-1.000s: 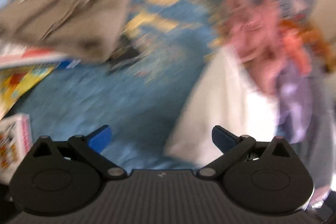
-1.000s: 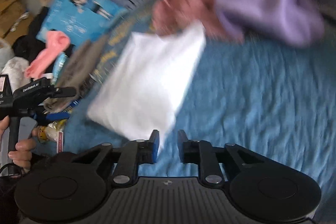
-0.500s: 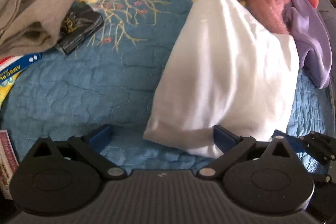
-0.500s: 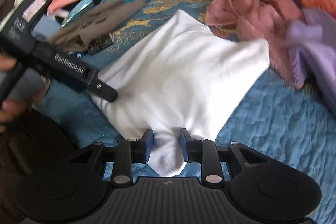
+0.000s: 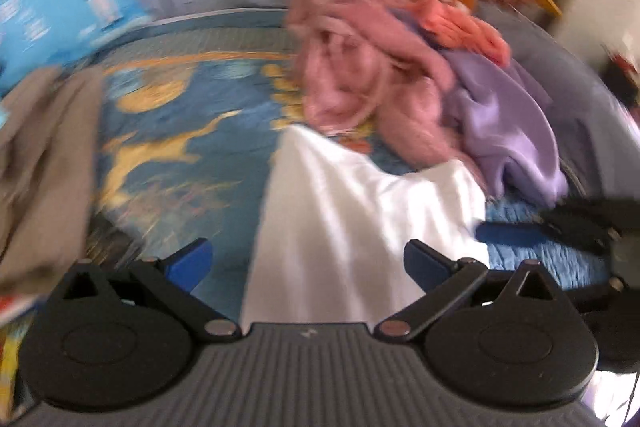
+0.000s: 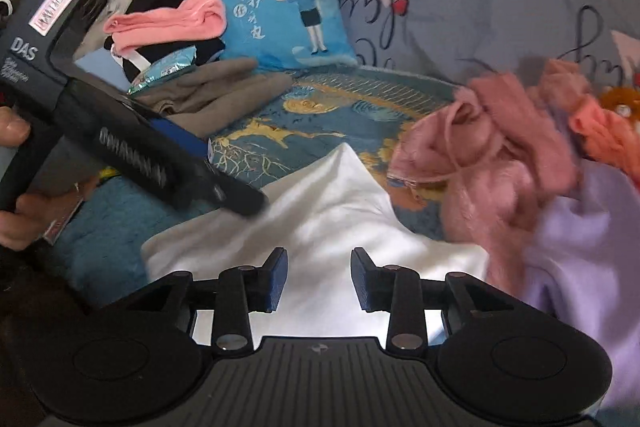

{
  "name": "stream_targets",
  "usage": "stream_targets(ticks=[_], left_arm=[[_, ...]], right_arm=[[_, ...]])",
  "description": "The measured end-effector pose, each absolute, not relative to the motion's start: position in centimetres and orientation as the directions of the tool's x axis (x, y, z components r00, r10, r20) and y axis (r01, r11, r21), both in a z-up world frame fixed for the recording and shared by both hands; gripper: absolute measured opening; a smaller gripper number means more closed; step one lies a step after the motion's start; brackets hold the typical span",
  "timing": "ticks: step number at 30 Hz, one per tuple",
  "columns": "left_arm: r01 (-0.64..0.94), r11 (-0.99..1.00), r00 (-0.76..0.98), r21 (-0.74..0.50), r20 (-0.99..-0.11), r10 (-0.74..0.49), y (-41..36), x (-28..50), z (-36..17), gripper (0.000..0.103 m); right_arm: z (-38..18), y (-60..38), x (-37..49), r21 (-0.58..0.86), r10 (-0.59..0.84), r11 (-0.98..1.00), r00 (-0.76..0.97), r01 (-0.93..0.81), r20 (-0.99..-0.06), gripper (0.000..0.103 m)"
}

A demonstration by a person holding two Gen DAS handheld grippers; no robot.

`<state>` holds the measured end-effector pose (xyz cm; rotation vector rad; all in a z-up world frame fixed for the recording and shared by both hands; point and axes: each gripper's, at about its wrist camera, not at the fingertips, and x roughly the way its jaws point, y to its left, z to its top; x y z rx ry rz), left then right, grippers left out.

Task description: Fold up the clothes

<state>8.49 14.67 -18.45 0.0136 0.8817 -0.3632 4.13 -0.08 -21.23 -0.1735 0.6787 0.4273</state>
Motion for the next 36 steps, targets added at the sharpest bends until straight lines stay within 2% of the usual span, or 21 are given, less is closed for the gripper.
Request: stream_targets(ticks=[3,5,7,9,12,15,19,21,22,24,27,31,34,36], left_arm=[[0.311,0.949,0.518,-0.06,-0.826,-0.222,13.3,11.0,-21.8,0.103],[0.307,0.951,0.476,-0.017,-0.863,-0.169,12.5,12.5,-23.8,0.103],[0.275,0.96,0.436,-0.05,-0.884,-0.171,13.4,13.4,-24.7,0.103],[0.193,0.975,0.409,-0.112,-0.894,-0.184,15.0,14.4,-24.5,0.103],[0.163,0.984,0.479,-0.074,-0.866,-0.145,15.9,14.1,-22.7,0.103],[0.162,0.985,0.516,-0.05,-0.847,-0.127,15.7,14.2,-21.9,0.103],[0.19,0.981,0.545,-0.049,-0.825,-0.147,15.2,13.6,-21.0,0.103],[0.197,0.978,0.537,-0.063,-0.828,-0.162,15.4,13.8,-20.9,0.103],[0.188,0.979,0.521,-0.083,-0.837,-0.171,15.7,14.0,-21.2,0.103],[0.133,0.986,0.491,-0.099,-0.858,-0.152,16.8,14.4,-21.6,0.103],[0.055,0.995,0.478,-0.078,-0.873,-0.095,18.1,15.1,-22.2,0.103],[0.057,0.991,0.46,-0.125,-0.877,-0.137,18.3,15.1,-22.2,0.103],[0.06,0.995,0.441,-0.084,-0.892,-0.102,17.5,14.3,-22.3,0.103],[0.053,0.995,0.423,-0.087,-0.901,-0.101,17.4,13.7,-22.5,0.103]], right_arm=[[-23.8,-0.6,5.1,-0.027,0.301,0.903,0.673,-0.43,-0.676,0.037],[-24.4,-1.8,4.9,0.016,0.302,0.919,0.676,-0.395,-0.672,0.039],[-24.1,-3.0,4.6,0.064,0.286,0.941,0.68,-0.332,-0.675,0.039],[-23.0,-3.2,4.1,0.037,0.25,0.953,0.711,-0.301,-0.658,0.039],[-21.3,-2.7,4.0,-0.006,0.262,0.944,0.761,-0.329,-0.594,0.039],[-20.9,-1.7,6.3,-0.017,0.312,0.921,0.76,-0.39,-0.571,0.039],[-22.8,0.1,9.8,-0.055,0.339,0.877,0.696,-0.478,-0.633,0.038],[-24.0,-0.5,10.9,-0.06,0.298,0.889,0.673,-0.455,-0.677,0.046],[-24.0,-1.4,11.3,-0.007,0.29,0.916,0.673,-0.402,-0.68,0.052],[-23.1,-2.8,11.3,0.092,0.279,0.951,0.687,-0.296,-0.671,0.049],[-21.4,-3.1,10.4,0.12,0.322,0.942,0.739,-0.314,-0.592,0.047],[-21.1,-0.6,12.4,0.049,0.355,0.915,0.739,-0.401,-0.572,0.048],[-21.8,1.6,15.0,-0.011,0.354,0.894,0.723,-0.447,-0.593,0.046],[-22.8,2.7,16.7,-0.059,0.327,0.883,0.7,-0.465,-0.635,0.038]])
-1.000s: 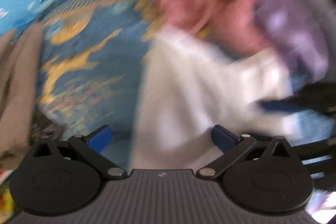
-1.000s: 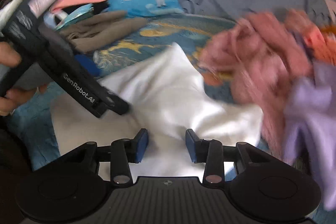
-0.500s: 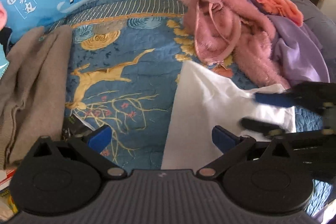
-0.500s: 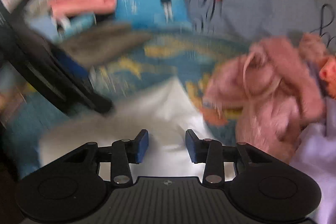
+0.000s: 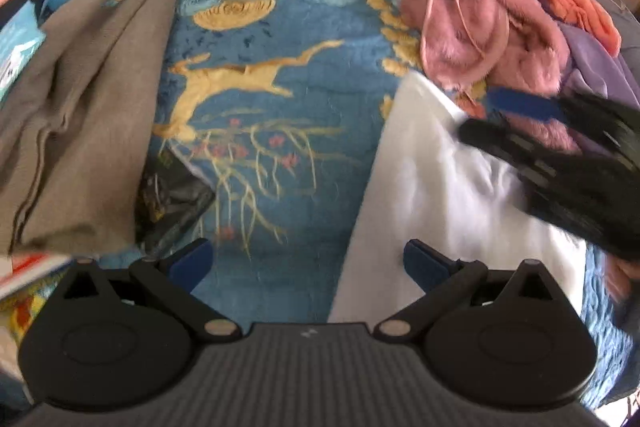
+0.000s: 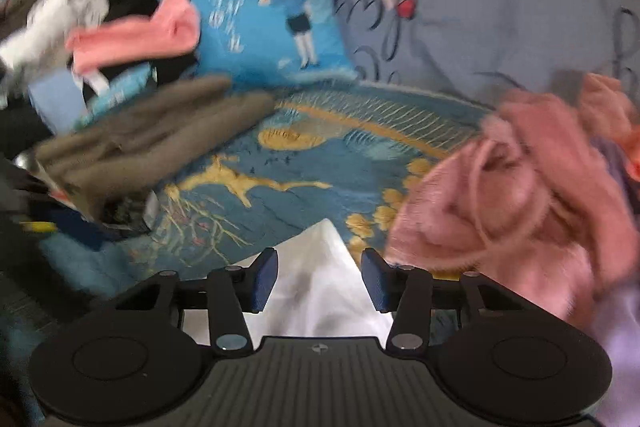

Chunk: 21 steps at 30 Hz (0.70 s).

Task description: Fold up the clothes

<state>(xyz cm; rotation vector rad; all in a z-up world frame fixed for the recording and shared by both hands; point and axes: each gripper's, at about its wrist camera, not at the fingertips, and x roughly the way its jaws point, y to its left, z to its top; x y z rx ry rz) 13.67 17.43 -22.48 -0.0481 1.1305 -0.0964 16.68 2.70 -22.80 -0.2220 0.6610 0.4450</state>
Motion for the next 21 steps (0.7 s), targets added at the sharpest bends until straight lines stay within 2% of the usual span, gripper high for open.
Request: stream_targets(ticks=[1,3,5,8,13,17,21], left_arm=[[0.051,0.995,0.408,-0.086,-0.908,-0.1,17.5,13.4,-22.7,0.103],[0.04,0.997,0.371,-0.074,-0.925,-0.083,17.7,13.2,-23.4,0.103],[0.025,0.998,0.33,-0.053,-0.942,-0.058,18.0,13.3,-24.3,0.103],[-0.02,0.998,0.303,-0.062,-0.951,-0.053,19.2,13.5,-24.7,0.103],[-0.157,0.987,0.418,0.044,-0.902,0.107,22.5,12.3,-22.0,0.103],[-0.275,0.96,0.462,-0.046,-0.882,0.09,26.0,10.9,-20.6,0.103],[-0.307,0.95,0.46,-0.059,-0.883,0.094,26.8,10.5,-20.5,0.103]], right_arm=[[-23.2,2.8,17.6,-0.084,0.289,0.892,0.703,-0.444,-0.649,0.034],[-23.9,3.0,19.6,-0.135,0.202,0.913,0.713,-0.385,-0.672,0.034],[-24.0,2.1,21.2,-0.129,0.119,0.952,0.723,-0.279,-0.68,0.032],[-22.6,0.4,20.6,-0.037,0.145,0.975,0.747,-0.221,-0.649,0.031],[-20.4,0.4,13.6,0.041,0.315,0.933,0.753,-0.359,-0.578,0.041],[-20.5,3.9,7.2,-0.022,0.482,0.796,0.656,-0.605,-0.581,0.042],[-23.6,9.0,4.7,-0.09,0.465,0.693,0.539,-0.715,-0.702,0.038]])
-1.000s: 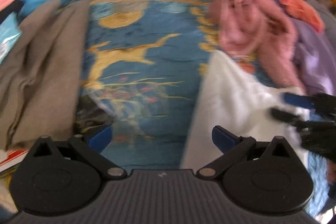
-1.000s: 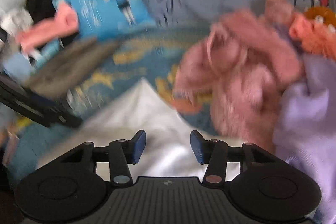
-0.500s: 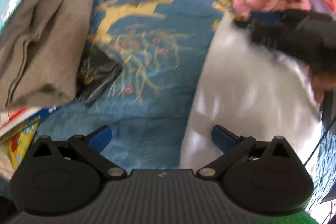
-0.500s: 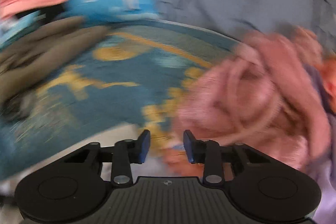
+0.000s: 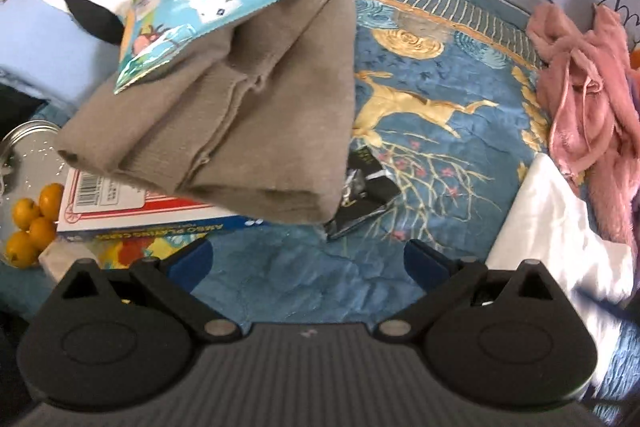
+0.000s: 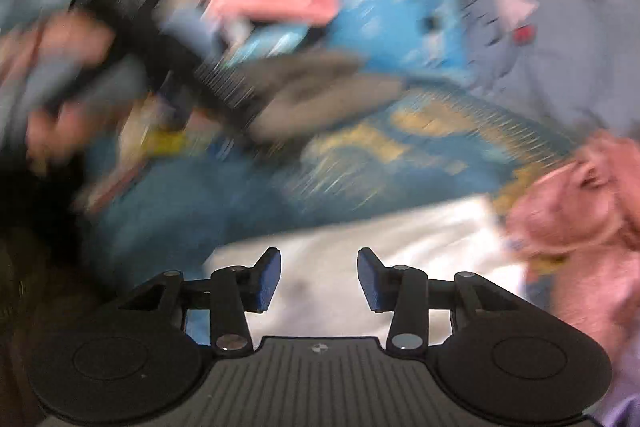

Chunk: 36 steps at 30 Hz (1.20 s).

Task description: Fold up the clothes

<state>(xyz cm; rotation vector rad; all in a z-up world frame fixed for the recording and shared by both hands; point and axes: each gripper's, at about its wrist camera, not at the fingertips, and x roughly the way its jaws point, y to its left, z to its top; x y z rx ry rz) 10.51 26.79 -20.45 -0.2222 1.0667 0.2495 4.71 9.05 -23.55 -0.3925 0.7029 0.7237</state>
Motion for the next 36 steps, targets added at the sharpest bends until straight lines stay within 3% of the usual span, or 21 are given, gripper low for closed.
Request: stream_targets(ticks=[4,10,13,15,18,24,31,36], left_arm=[[-0.263,0.964,0.486,-0.039,-0.869,0.098,25.8,10.2,-20.2,0.103],[-0.148,0.989,0.477,-0.026,-0.877,0.048,23.4,9.6,-20.6,0.103],[-0.072,0.996,0.505,-0.055,-0.863,-0.012,22.3,9.2,-20.1,0.103],[-0.003,0.995,0.522,-0.095,-0.849,-0.079,21.3,8.9,-19.7,0.103],[0.069,0.994,0.507,-0.082,-0.856,-0.106,19.1,8.6,-20.1,0.103],[0.154,0.988,0.473,0.024,-0.879,-0.052,15.6,7.9,-21.7,0.103],[0.089,0.994,0.479,-0.056,-0.873,-0.092,17.2,7.9,-21.6,0.103],[0.055,0.976,0.415,-0.213,-0.884,-0.216,17.9,7.3,-21.3,0.103]], right_arm=[[-24.0,10.8,3.5,-0.111,0.501,0.651,0.534,-0.751,-0.681,0.032],[-21.0,4.7,1.2,-0.075,0.407,0.822,0.674,-0.565,-0.617,0.043],[-21.8,0.5,-1.0,0.013,0.39,0.86,0.64,-0.51,-0.662,0.051],[-23.8,-1.1,-2.5,-0.001,0.335,0.865,0.578,-0.502,-0.744,0.051],[-24.2,-3.1,-4.4,0.016,0.307,0.894,0.588,-0.447,-0.748,0.049],[-22.3,-5.8,-2.5,0.156,0.322,0.943,0.689,-0.293,-0.649,0.063],[-22.4,-9.9,-0.8,0.507,0.338,0.862,0.757,-0.01,-0.56,0.063],[-23.9,-12.3,-1.3,0.618,0.347,0.779,0.751,0.102,-0.561,0.063]])
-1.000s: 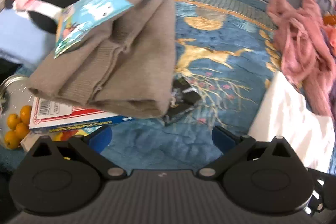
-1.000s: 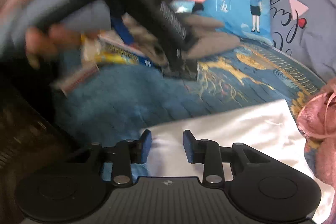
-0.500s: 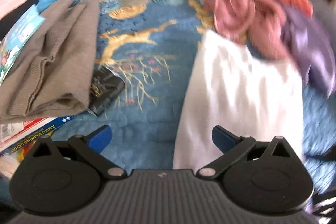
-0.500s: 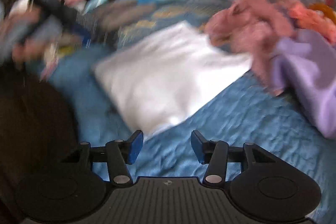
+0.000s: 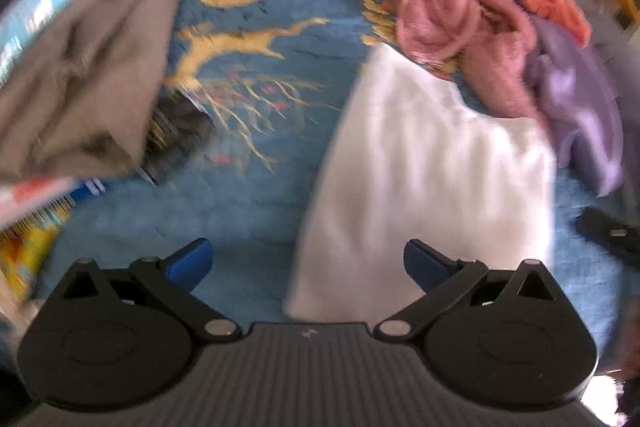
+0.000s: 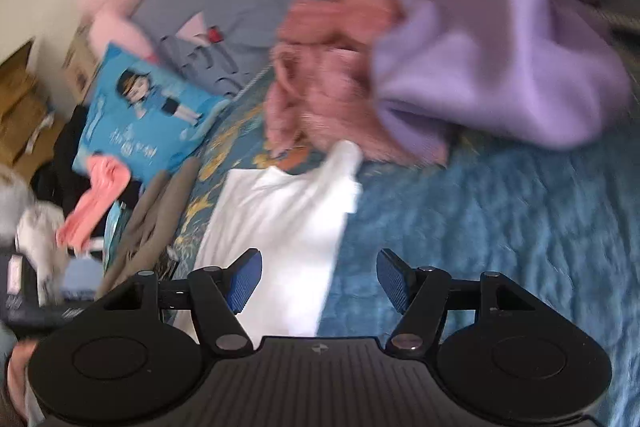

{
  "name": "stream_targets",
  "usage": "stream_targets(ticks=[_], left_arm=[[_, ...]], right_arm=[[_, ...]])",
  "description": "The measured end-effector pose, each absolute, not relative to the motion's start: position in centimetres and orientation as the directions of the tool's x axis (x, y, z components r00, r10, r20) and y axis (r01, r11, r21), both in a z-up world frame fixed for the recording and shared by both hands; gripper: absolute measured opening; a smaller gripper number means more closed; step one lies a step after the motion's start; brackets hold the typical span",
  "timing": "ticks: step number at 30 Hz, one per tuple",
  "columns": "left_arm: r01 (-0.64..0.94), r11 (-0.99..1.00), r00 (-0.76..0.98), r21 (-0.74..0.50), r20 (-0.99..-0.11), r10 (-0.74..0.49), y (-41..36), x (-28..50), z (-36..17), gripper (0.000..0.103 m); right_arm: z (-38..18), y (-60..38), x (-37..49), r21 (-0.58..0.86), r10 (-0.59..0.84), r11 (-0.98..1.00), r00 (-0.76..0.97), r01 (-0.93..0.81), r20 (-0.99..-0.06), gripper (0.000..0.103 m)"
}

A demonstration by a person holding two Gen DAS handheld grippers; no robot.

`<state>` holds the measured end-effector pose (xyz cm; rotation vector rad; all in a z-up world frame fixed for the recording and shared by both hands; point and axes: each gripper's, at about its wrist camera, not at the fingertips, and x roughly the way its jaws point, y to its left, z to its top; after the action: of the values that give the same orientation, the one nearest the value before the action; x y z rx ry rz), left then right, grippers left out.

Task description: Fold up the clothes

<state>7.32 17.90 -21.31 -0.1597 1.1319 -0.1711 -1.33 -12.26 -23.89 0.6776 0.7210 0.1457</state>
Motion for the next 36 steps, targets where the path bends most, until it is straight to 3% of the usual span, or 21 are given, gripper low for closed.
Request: stream_targets(ticks=[7,9,14,17,19,23,30,36], left_arm=[[-0.094,0.867,0.271,-0.489,-0.851,-0.45,15.6,4.1,-23.0,0.103],[-0.223,0.832,0.248,-0.508,-0.855,-0.455,15.9,4.1,-24.5,0.102],[-0.31,0.806,0.307,-0.505,-0.855,-0.418,16.0,3.9,-24.3,0.103],[-0.362,0.753,0.333,-0.549,-0.831,-0.445,16.5,4.1,-24.7,0.102],[-0.422,0.658,0.326,-0.623,-0.782,-0.532,17.0,4.6,-26.5,0.1],[-0.456,0.617,0.336,-0.641,-0.766,-0.547,16.9,4.9,-27.7,0.1],[-0.429,0.562,0.409,-0.707,-0.707,-0.577,17.4,4.7,-28.0,0.06],[-0.456,0.479,0.467,-0.75,-0.659,-0.589,18.6,4.2,-28.6,0.034]], right_arm=[[-24.2,-13.0,-2.4,0.673,0.377,0.733,0.765,0.099,-0.523,0.063],[-23.9,-13.0,-2.9,0.678,0.385,0.731,0.774,0.077,-0.503,0.063],[-23.9,-14.0,-4.1,0.7,0.396,0.712,0.787,0.063,-0.474,0.063],[-24.2,-14.6,-4.4,0.716,0.398,0.694,0.789,0.076,-0.469,0.063],[-24.3,-14.7,-4.5,0.722,0.399,0.687,0.79,0.079,-0.466,0.063],[-23.7,-14.7,-4.9,0.716,0.403,0.696,0.796,0.054,-0.451,0.063],[-24.3,-14.2,-4.7,0.715,0.41,0.697,0.785,0.059,-0.465,0.063],[-24.4,-13.7,-4.4,0.695,0.403,0.717,0.778,0.059,-0.482,0.063]])
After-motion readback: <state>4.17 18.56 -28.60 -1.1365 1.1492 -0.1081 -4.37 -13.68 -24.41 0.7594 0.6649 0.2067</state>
